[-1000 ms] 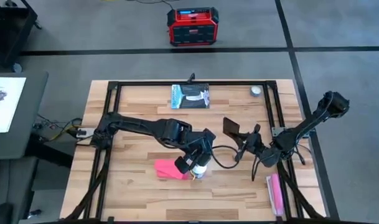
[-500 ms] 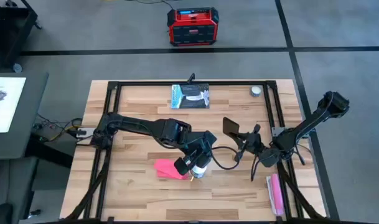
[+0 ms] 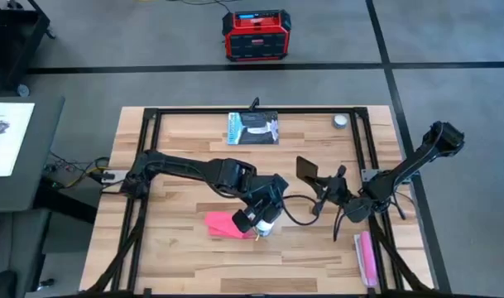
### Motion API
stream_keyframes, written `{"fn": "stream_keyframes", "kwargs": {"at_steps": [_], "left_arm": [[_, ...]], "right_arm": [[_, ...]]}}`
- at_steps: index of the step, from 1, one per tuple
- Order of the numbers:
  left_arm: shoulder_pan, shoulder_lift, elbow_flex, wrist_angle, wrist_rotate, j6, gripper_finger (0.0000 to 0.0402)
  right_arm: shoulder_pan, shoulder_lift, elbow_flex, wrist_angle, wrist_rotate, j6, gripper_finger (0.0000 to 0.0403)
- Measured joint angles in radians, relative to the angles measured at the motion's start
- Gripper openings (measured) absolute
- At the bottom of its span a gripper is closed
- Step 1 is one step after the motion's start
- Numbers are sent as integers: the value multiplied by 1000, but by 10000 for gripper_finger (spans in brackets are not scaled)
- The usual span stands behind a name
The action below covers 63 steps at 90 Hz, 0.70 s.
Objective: Apply microfiber cloth
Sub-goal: Spray the back of the cellphone using the spray bottle
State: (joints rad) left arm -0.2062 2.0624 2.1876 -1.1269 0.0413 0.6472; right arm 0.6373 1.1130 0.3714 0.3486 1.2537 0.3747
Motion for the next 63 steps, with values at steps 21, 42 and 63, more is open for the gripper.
{"fn": "stream_keyframes", "kwargs": {"at_steps": [21, 42, 63], "left_arm": [[-1, 0, 24, -14, -4, 3, 0], [-3, 0, 24, -37, -4, -13, 0], [-3, 0, 24, -52, -19, -13, 0]], "right_arm": [[0, 0, 0, -5, 0, 2, 16], [0, 0, 0, -6, 0, 2, 16], [0, 0, 0, -8, 0, 2, 16]]}}
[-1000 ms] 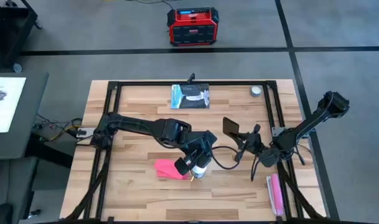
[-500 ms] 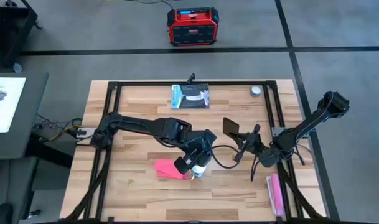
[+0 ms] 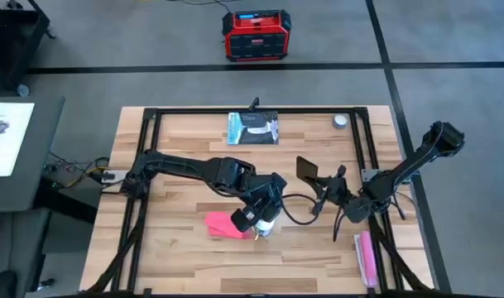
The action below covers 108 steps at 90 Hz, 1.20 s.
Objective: Apply microfiber cloth
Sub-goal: Spray the back of the cellphone using the spray bottle
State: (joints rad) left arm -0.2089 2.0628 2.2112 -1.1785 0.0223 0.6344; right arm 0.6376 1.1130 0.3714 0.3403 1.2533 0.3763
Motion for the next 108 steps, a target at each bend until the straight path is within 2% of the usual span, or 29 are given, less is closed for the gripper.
{"fn": "stream_keyframes", "kwargs": {"at_steps": [30, 44, 60, 108], "left_arm": [[0, 0, 0, -19, -11, -1, 0], [0, 0, 0, -20, -12, -2, 0], [-1, 0, 0, -20, -12, -3, 0], [-1, -1, -13, -21, -12, -13, 0]], "right_arm": [[-5, 0, 0, -6, -6, 9, 16], [-47, 5, 0, -7, -75, 28, 16], [-66, 25, 0, 5, -106, 30, 16], [-63, 40, 0, 32, -106, 27, 16]]}}
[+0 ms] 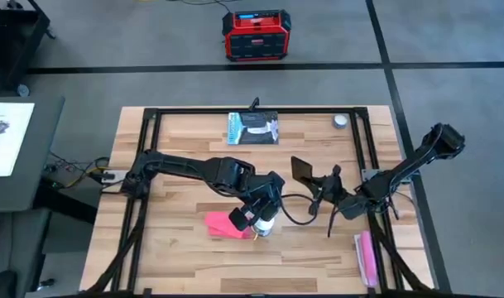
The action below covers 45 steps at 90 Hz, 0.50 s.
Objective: Apply microfiber cloth
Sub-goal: Spray the back of the cellphone using the spray bottle
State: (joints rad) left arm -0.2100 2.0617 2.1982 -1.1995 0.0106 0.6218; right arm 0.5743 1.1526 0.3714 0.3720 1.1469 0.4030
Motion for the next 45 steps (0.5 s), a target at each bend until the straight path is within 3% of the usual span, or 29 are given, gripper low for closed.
{"fn": "stream_keyframes", "kwargs": {"at_steps": [45], "left_arm": [[0, -1, -9, -3, 0, -11, 0]], "right_arm": [[1, 0, 0, 1, -2, -1, 16]]}}
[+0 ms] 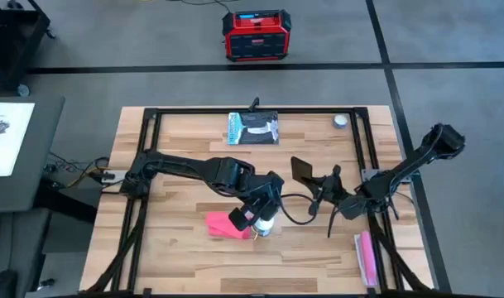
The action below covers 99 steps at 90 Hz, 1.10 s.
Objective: Apply microfiber cloth
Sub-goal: Spray the back of the cellphone using the spray bottle
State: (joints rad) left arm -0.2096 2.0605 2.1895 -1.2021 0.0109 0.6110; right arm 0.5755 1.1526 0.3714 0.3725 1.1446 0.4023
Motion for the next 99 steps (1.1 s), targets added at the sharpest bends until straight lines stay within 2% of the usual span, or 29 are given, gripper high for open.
{"fn": "stream_keyframes", "kwargs": {"at_steps": [15, 47, 76, 88, 99], "left_arm": [[0, 0, 0, -1, 0, -6, 0], [0, 1, -1, -5, 3, -21, 0], [8, 23, 2, -11, 14, -29, 0], [11, 56, -5, -73, 14, -20, 0], [12, 56, -5, -49, 9, -10, 0]], "right_arm": [[-3, 0, 0, 2, -43, 1, 16], [-23, 47, 0, 35, -69, 9, 16], [-23, 46, 0, 33, -75, 9, 16], [-23, 46, 0, 35, -75, 9, 16], [-22, 46, 0, 31, -75, 9, 16]]}}
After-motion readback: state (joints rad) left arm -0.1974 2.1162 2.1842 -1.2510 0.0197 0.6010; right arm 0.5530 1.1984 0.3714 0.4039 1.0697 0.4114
